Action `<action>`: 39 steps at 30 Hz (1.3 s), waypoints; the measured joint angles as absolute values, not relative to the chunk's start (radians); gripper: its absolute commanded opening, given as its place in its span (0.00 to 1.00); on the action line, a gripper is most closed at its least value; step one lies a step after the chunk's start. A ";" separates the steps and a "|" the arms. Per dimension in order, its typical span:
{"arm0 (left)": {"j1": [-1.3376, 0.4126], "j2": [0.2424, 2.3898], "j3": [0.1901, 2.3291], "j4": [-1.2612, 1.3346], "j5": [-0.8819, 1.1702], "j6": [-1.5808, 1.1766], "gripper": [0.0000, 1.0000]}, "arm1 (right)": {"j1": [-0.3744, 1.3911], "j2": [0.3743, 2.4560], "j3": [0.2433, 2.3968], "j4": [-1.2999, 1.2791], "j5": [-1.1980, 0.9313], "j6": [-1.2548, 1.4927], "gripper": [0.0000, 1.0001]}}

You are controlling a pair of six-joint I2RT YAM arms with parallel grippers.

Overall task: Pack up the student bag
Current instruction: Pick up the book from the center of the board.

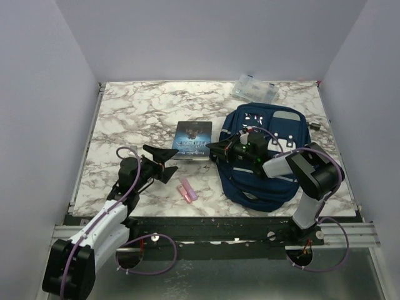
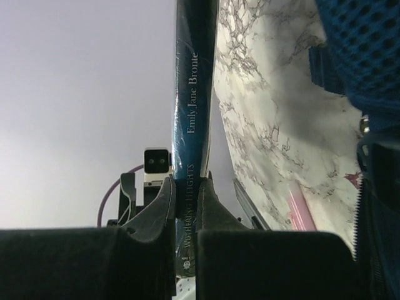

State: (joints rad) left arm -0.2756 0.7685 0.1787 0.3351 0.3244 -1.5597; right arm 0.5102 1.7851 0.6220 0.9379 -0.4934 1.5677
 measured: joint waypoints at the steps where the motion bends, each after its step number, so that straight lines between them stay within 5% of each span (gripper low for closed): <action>1: -0.280 0.808 0.196 0.341 0.324 -1.560 0.98 | 0.523 1.791 0.624 0.947 -0.482 1.582 0.00; 9: -0.369 0.913 0.216 0.424 0.224 -1.571 0.86 | 0.674 1.819 0.641 1.003 -0.315 1.703 0.00; 16: -0.426 0.911 0.210 0.485 0.066 -1.554 0.51 | 0.770 1.848 0.653 1.007 -0.201 1.791 0.00; 24: -0.445 0.847 0.167 0.501 -0.057 -1.522 0.25 | 0.786 1.839 0.653 1.039 -0.133 1.824 0.00; 26: -0.446 0.827 0.160 0.498 -0.065 -1.502 0.17 | 0.786 1.839 0.653 1.049 -0.136 1.802 0.09; 29: -0.438 0.796 0.150 0.491 -0.044 -1.462 0.09 | 0.768 1.827 0.653 1.047 -0.196 1.697 0.36; 33: -0.391 0.742 0.123 0.476 0.014 -1.393 0.02 | 0.719 1.758 0.654 0.952 -0.348 1.453 0.52; 39: -0.296 0.675 0.107 0.352 0.068 -1.262 0.00 | 0.688 1.555 0.820 0.293 -0.362 0.870 0.73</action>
State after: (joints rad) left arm -0.2962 0.6750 0.1066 0.3519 0.0685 -1.2625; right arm 0.6880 1.5555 0.8200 0.2932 -0.3622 0.8703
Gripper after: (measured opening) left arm 0.285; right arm 0.630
